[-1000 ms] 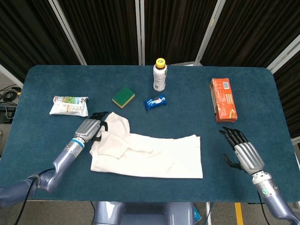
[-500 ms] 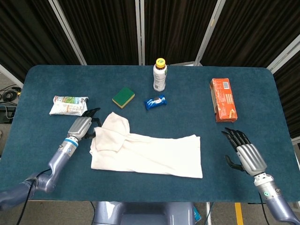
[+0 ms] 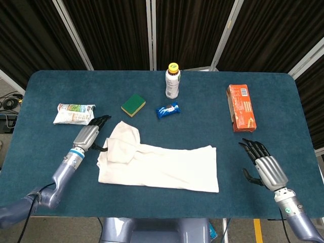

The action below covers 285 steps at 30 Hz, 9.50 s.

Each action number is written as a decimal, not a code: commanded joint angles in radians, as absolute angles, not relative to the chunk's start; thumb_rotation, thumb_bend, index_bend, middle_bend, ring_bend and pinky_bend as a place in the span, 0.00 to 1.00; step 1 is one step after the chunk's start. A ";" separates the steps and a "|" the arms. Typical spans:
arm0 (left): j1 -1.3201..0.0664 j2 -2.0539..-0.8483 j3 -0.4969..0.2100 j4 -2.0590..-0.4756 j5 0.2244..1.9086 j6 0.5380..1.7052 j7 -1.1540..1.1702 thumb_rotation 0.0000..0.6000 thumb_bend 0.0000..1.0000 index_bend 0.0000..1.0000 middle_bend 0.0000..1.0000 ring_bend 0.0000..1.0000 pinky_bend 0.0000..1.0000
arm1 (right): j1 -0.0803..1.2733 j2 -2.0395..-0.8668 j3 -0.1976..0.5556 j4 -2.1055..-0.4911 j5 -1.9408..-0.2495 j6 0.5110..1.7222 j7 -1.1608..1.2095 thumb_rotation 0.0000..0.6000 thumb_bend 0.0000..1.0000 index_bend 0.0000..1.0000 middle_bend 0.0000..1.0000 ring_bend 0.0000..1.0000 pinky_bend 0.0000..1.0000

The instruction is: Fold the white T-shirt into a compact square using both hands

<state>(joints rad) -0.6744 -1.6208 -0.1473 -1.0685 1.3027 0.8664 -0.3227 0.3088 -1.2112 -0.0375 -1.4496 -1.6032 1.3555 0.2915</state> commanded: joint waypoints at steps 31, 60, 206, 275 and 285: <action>-0.957 -1.740 -0.272 -0.902 0.875 0.655 0.192 1.00 0.25 0.46 0.00 0.00 0.00 | 0.304 -1.216 -0.006 -1.397 -1.604 1.348 0.356 1.00 0.37 0.04 0.00 0.00 0.00; -0.979 -1.857 -0.271 -0.741 0.873 0.575 0.208 1.00 0.36 0.49 0.00 0.00 0.00 | 0.300 -1.222 -0.002 -1.371 -1.618 1.355 0.405 1.00 0.37 0.07 0.00 0.00 0.00; -0.749 -1.440 -0.027 -1.562 1.190 0.733 0.126 0.96 0.57 0.20 0.00 0.00 0.00 | 0.276 -1.160 -0.004 -1.445 -1.693 1.468 0.464 1.00 0.37 0.08 0.00 0.00 0.00; -0.356 -1.146 -0.029 -1.854 1.329 1.379 0.306 1.00 0.00 0.00 0.00 0.00 0.00 | 0.429 -1.280 -0.090 -1.322 -1.863 1.234 0.229 1.00 0.08 0.12 0.00 0.00 0.00; -0.328 -1.134 -0.031 -1.824 1.322 1.378 0.265 1.00 0.00 0.00 0.00 0.00 0.00 | 0.545 -1.382 -0.090 -1.194 -1.916 1.137 0.209 1.00 0.07 0.19 0.02 0.00 0.00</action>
